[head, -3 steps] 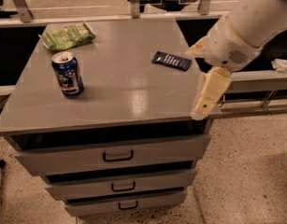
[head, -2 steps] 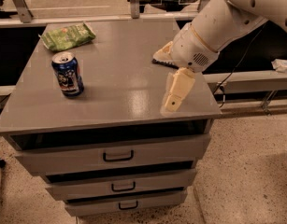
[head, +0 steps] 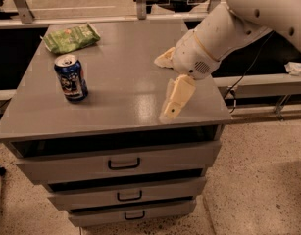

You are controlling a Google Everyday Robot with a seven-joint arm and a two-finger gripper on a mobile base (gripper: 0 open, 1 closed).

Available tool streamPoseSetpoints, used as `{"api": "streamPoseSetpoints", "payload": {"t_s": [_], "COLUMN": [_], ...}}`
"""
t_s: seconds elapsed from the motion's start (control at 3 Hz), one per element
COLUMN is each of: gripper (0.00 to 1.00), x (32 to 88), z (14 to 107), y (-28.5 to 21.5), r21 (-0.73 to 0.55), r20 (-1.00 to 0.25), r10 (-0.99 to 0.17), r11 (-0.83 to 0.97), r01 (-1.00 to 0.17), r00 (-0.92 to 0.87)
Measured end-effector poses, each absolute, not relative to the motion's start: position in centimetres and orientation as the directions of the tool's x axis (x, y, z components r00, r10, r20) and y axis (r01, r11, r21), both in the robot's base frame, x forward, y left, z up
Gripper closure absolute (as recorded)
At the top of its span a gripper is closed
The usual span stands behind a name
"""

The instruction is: Pick pepsi can

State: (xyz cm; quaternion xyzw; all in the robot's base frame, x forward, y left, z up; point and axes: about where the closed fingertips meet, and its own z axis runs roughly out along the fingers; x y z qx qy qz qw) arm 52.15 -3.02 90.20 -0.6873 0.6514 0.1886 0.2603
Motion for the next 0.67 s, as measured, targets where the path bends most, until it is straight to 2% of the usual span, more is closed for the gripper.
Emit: {"api": "streamPoseSetpoints", "payload": {"t_s": [0.67], "gripper": [0.0], "x": [58.4], "z": [86.2], "y": [5.8], "r21": [-0.126], "r20": [-0.768], "r10": [-0.628], "r11": [-0.046], "r01": [-0.991], "r00": [0.127]}}
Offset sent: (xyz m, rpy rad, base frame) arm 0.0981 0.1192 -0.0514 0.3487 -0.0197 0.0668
